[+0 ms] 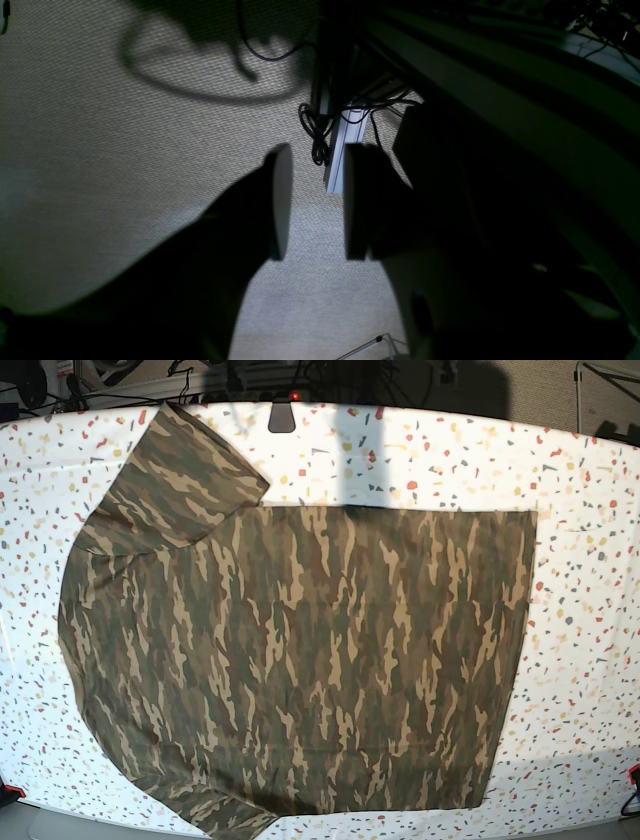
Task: Fold the T-shirt properly
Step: 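Move both grippers from rest toward the shirt's collar-side corners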
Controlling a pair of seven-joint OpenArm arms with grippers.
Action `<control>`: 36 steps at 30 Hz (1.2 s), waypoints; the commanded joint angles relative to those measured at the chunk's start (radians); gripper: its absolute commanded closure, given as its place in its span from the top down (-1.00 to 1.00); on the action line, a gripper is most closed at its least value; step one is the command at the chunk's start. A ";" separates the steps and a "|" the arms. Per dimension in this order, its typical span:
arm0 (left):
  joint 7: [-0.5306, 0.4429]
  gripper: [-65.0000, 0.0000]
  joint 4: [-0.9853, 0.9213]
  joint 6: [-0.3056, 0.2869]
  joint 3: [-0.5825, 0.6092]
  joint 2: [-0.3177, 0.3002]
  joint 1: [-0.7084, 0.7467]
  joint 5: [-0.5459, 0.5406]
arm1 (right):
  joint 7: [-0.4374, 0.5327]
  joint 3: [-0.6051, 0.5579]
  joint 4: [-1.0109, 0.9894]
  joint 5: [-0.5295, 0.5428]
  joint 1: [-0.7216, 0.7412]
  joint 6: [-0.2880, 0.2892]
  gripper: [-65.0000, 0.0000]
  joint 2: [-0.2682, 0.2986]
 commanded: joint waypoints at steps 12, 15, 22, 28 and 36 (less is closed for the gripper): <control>-0.006 -0.46 0.003 -0.008 0.002 0.002 0.009 0.004 | 0.012 -0.001 0.004 0.002 -0.005 -0.007 -0.60 0.005; -0.008 -0.46 0.004 -0.008 0.002 0.002 0.015 0.054 | 0.038 -0.001 0.005 -0.004 -0.014 -0.007 -0.60 0.005; -0.061 -0.46 0.006 -0.008 0.002 0.002 0.045 0.064 | 0.101 -0.001 0.007 -0.006 -0.048 0.003 -0.60 0.024; -0.075 -0.46 0.044 -0.008 0.002 0.002 0.082 0.064 | 0.143 -0.001 0.039 -0.006 -0.094 0.020 -0.60 0.064; -0.074 -0.46 0.285 -0.029 0.002 0.002 0.251 0.066 | 0.154 -0.102 0.246 -0.001 -0.262 0.054 -0.60 0.128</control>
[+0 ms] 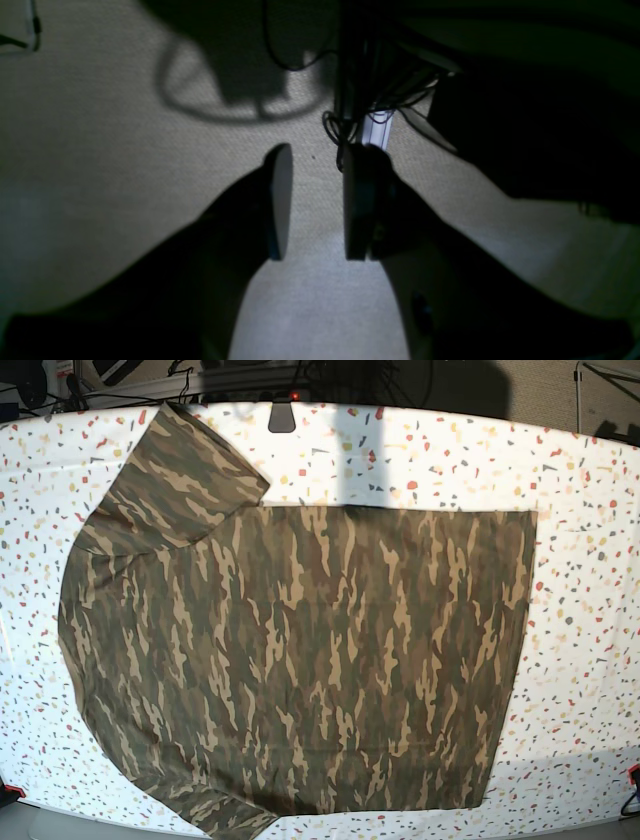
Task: Fold the T-shirt properly
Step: 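Move both grippers from rest toward the shirt's collar-side corners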
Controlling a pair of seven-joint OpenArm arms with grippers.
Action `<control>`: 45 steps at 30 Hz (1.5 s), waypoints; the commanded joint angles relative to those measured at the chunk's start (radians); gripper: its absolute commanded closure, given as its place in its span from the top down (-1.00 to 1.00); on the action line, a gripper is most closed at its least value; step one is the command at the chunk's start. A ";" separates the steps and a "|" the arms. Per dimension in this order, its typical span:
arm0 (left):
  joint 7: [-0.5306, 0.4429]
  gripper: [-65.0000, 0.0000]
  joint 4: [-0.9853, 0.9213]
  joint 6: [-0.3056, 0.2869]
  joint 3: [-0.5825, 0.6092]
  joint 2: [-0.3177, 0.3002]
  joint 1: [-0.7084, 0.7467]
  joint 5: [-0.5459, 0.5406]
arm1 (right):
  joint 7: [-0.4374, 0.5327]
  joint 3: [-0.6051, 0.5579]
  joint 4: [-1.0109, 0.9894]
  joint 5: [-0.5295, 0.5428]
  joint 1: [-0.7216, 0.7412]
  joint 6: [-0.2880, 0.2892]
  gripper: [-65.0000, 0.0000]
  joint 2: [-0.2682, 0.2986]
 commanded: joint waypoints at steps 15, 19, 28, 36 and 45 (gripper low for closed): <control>0.076 -0.47 0.636 -0.117 0.002 0.002 0.402 0.015 | -0.110 -0.187 0.805 0.271 -0.522 0.004 -0.60 0.229; 0.076 -0.47 0.832 -0.118 0.002 0.002 0.505 0.016 | -0.202 -0.187 1.050 0.270 -0.647 -0.019 -0.60 0.295; 0.082 -0.47 1.302 -0.163 0.003 -0.021 0.663 0.248 | -0.373 -0.187 1.524 0.017 -0.825 -0.218 -0.60 0.454; 0.099 -0.47 1.578 -0.177 0.009 -0.206 0.626 0.282 | -0.494 -0.122 1.675 -0.237 -0.826 -0.375 -0.60 0.565; 0.105 -0.46 1.590 -0.230 0.009 -0.346 0.415 0.393 | -0.508 0.095 1.677 -0.288 -0.826 -0.378 -0.60 0.578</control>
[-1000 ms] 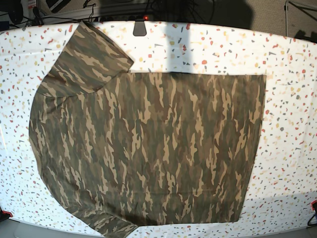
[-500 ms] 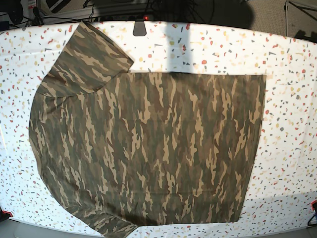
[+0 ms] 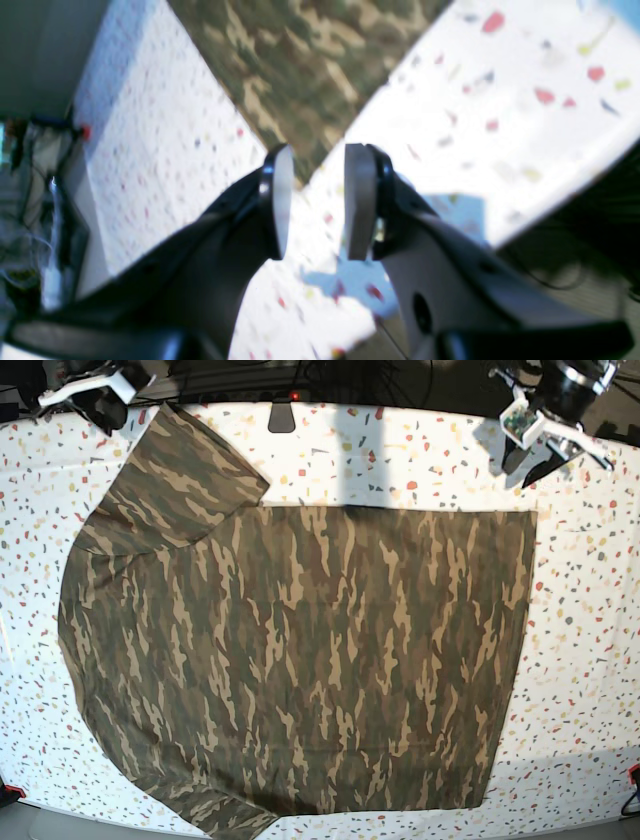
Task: Fold the T-shirt properly
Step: 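Move both grippers from rest toward the shirt's collar-side corners, then lower both grippers onto the shirt's shoulder edge and grasp it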
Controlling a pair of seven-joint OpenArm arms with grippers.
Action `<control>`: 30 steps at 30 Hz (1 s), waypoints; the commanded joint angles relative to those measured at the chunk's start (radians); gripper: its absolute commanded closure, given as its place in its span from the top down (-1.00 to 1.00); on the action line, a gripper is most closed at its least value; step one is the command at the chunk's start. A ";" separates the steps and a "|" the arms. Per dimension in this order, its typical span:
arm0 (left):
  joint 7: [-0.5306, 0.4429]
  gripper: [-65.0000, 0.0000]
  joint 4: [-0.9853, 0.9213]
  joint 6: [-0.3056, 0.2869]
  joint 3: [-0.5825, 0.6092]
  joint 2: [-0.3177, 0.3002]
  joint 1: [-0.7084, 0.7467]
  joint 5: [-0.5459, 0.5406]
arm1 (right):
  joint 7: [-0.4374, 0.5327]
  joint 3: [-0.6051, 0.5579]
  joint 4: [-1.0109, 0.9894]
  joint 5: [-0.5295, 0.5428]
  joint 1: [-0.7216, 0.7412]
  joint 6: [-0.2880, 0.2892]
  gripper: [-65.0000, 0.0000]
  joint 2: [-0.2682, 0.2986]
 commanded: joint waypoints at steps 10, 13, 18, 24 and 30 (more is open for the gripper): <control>0.008 -0.40 -0.251 0.005 0.069 -0.063 -0.255 0.082 | -0.105 0.043 0.017 -0.010 -0.012 -0.038 -0.60 0.005; 0.050 -0.40 -0.322 0.005 0.148 -0.117 -0.309 0.129 | -0.130 0.043 0.017 -0.010 -0.012 -0.046 -0.60 0.005; 0.082 -0.40 -0.393 0.004 0.243 -0.201 -0.364 0.168 | -0.167 0.043 0.017 -0.015 -0.012 -0.102 -0.60 0.005; 0.083 -0.40 -0.501 0.005 0.298 -0.223 -0.433 0.180 | -0.205 0.043 0.018 -0.075 -0.012 -0.139 -0.60 0.005; 0.082 -0.60 -0.547 -0.005 0.301 -0.226 -0.455 0.179 | -0.224 0.043 0.018 -0.111 -0.011 -0.140 -0.60 0.005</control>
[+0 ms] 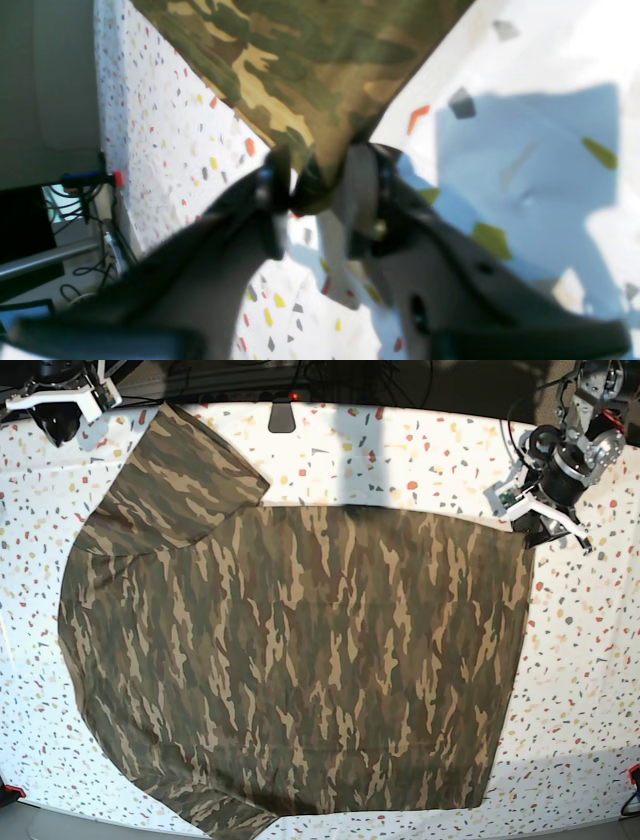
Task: Fold the T-shirt properly
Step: 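Lower both grippers onto the shirt's shoulder edge and grasp it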
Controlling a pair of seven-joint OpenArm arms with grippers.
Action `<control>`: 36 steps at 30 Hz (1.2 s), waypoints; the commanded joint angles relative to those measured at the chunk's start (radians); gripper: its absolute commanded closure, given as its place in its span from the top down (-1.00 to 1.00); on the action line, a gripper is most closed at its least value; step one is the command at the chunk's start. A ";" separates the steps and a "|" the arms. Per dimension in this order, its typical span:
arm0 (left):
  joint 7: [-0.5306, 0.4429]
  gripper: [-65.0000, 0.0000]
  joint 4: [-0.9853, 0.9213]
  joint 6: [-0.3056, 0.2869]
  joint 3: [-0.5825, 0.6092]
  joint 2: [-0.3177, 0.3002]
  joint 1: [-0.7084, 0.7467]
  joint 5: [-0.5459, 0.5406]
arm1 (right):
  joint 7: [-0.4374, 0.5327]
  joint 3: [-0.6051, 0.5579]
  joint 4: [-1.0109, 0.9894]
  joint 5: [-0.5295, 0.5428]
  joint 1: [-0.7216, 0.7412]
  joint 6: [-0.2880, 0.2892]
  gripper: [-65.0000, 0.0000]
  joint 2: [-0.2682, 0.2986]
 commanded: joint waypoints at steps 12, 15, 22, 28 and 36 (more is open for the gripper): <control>0.028 -1.00 0.000 -0.056 -0.002 -0.014 0.052 -0.004 | 0.146 0.006 0.017 0.024 0.073 0.038 -0.60 0.010; 0.029 -1.00 0.001 -0.056 -0.002 -0.014 0.055 -0.003 | 0.117 0.006 0.015 0.115 0.126 0.222 -0.60 0.009; 0.042 -1.00 0.001 -0.056 -0.002 -0.014 0.055 -0.004 | 0.098 0.006 0.009 0.122 0.232 0.465 -0.60 0.029; 0.160 -1.00 0.001 -0.056 -0.002 -0.014 0.055 -0.015 | 0.226 0.006 -0.128 0.120 0.274 0.590 -0.29 0.059; 0.149 -1.00 0.001 -0.056 -0.002 -0.014 0.054 -0.068 | 0.343 -0.018 -0.302 0.111 0.391 0.585 -0.29 0.087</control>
